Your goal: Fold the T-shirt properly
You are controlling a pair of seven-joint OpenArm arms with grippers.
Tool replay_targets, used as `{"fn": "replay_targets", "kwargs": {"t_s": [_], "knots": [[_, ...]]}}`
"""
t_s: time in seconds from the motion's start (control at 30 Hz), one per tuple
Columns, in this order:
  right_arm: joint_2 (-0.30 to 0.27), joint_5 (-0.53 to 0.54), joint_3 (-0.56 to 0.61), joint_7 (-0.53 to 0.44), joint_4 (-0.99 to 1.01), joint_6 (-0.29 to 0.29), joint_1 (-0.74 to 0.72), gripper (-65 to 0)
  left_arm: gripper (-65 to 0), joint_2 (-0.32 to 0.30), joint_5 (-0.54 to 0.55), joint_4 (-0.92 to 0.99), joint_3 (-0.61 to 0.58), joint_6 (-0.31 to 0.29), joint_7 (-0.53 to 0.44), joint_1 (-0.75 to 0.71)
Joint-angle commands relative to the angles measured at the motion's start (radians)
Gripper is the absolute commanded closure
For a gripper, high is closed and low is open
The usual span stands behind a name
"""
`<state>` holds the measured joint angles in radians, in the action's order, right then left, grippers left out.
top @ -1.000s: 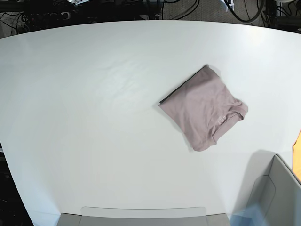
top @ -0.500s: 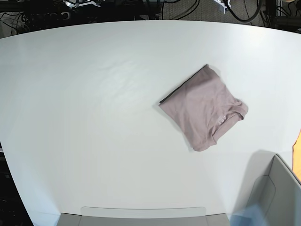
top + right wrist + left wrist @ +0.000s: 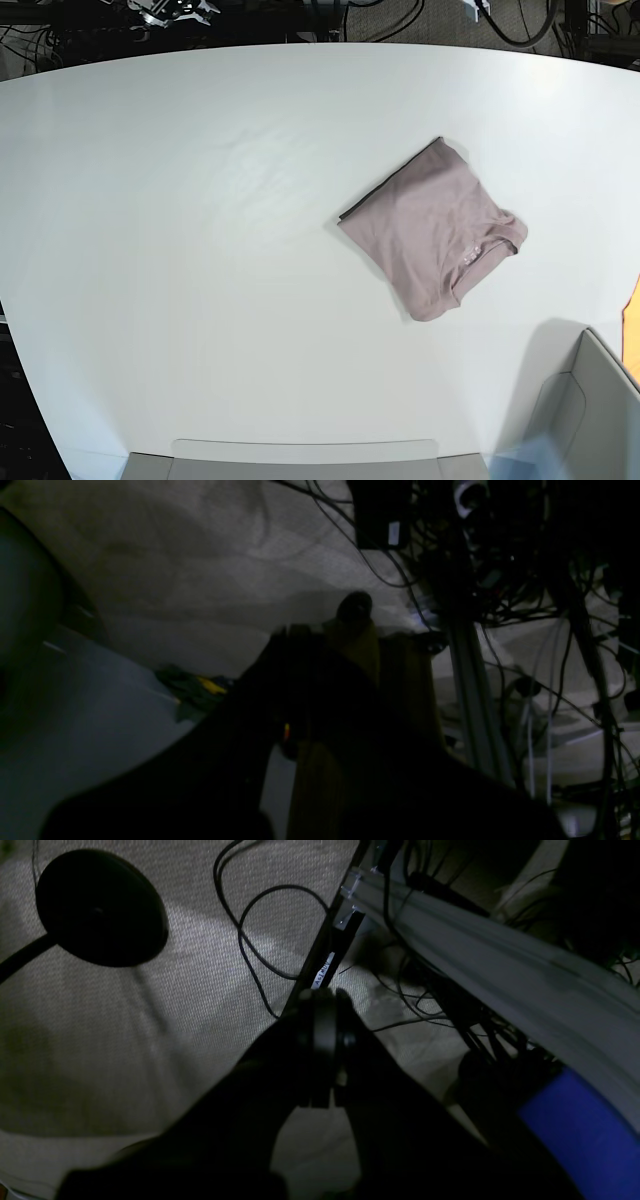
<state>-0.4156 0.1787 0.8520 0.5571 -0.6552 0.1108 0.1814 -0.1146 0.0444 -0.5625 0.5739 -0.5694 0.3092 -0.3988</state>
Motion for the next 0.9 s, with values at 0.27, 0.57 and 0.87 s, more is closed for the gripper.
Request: {"fn": "replay_targets", "kwargs": {"t_s": [0.27, 0.57, 0.87], "knots": [[0.036, -0.005, -0.001, -0.107, 0.206, 0.003, -0.061, 0.0, 0.0, -0.003, 0.001, -0.003, 0.001, -0.005, 0.002, 0.034], [0.136, -0.005, -0.003, -0.237, 0.458, 0.003, -0.122, 0.0, 0.0, -0.004, 0.001, -0.003, 0.001, -0.005, -0.006, 0.079], [0.217, -0.003, -0.003, -0.237, 0.469, 0.003, -0.125, 0.0, 0.0, -0.004, 0.001, -0.003, 0.001, -0.005, -0.003, 0.134]]}}
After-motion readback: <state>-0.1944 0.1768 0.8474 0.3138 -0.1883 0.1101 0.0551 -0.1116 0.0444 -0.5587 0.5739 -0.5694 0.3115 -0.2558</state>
